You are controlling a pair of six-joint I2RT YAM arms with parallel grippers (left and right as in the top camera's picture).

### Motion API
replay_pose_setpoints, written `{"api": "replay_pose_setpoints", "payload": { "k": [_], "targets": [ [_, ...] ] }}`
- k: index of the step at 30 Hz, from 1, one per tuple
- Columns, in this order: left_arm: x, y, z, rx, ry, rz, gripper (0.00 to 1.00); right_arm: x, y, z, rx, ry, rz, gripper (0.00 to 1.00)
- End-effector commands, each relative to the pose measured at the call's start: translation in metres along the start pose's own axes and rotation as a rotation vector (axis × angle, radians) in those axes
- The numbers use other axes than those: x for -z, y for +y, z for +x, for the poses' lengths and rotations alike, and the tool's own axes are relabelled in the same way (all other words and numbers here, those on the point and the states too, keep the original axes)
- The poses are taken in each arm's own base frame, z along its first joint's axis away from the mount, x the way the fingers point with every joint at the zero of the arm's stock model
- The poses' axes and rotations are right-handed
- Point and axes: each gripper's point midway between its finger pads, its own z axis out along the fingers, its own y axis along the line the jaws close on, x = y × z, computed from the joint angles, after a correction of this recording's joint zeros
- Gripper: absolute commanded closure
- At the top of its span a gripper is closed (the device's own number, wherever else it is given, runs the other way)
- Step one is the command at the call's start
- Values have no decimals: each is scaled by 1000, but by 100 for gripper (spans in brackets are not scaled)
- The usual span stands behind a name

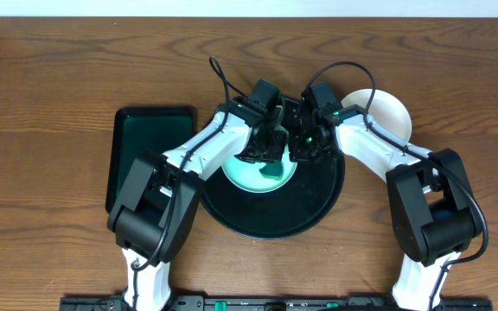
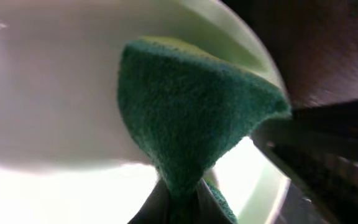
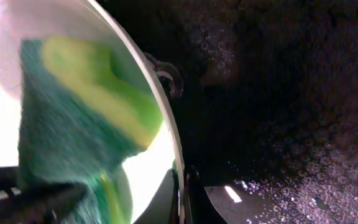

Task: Clean dirty plates on tray and stack at the side
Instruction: 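Scrub the pale green plate with the sponge in the left gripper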

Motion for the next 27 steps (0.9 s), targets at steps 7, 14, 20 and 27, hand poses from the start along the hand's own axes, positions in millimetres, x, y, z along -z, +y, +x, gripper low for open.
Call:
{"api": "replay_pose_setpoints", "payload": {
  "k": [7,14,20,27],
  "targets": [
    [35,126,10,246,-78,-645,93,-12,2,16,28,55,18,99],
    [19,85,61,285,201,-385,93,-12,2,15,29,51,17,99],
    [15,2,74,214,358,98,93,-12,2,15,29,51,17,99],
    [11,-13,43,75,235,195,93,-12,3,14,31,45,14,99]
  ]
}}
